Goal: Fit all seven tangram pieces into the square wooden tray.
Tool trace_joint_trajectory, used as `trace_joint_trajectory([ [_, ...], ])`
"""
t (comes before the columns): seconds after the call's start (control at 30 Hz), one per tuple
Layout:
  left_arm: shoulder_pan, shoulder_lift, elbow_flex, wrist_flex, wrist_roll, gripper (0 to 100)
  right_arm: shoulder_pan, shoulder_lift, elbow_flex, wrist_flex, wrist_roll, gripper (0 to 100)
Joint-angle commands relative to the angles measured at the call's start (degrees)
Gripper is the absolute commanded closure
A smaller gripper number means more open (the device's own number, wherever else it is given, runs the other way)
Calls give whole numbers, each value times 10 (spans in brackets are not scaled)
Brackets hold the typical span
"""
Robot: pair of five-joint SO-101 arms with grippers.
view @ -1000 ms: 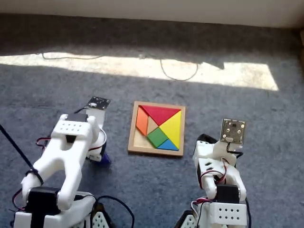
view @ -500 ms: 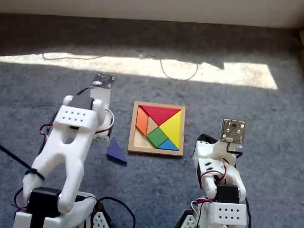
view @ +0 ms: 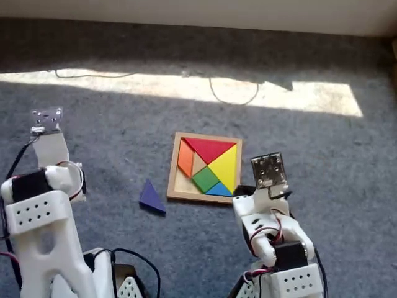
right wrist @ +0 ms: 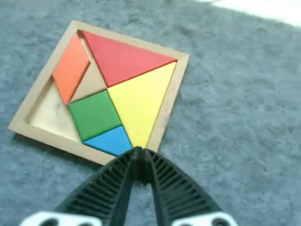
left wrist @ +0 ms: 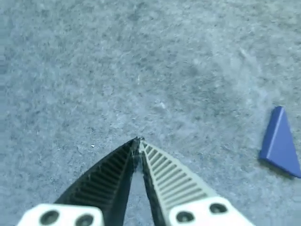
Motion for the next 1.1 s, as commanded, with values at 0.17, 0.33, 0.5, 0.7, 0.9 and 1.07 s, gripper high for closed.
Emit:
trace_joint_trajectory([
  [0.17, -93, -114, 155, -99, -6, 986, -96, 114, -170, 61, 40, 985],
  [0.33, -93, -156, 215, -121, -4, 986, -143, 229, -253, 57, 38, 985],
  [0.5, -95, -201, 269, -145, -3, 983, -205, 303, -301, -20, 37, 985],
  [0.7, -121, -245, 276, -142, -3, 984, -240, 411, -310, -65, 33, 985],
  [0.9, -134, -247, 276, -142, -3, 983, -277, 535, -389, -66, -83, 984],
  [1.07, -134, -251, 285, -145, -3, 983, -313, 613, -455, -66, -180, 910],
])
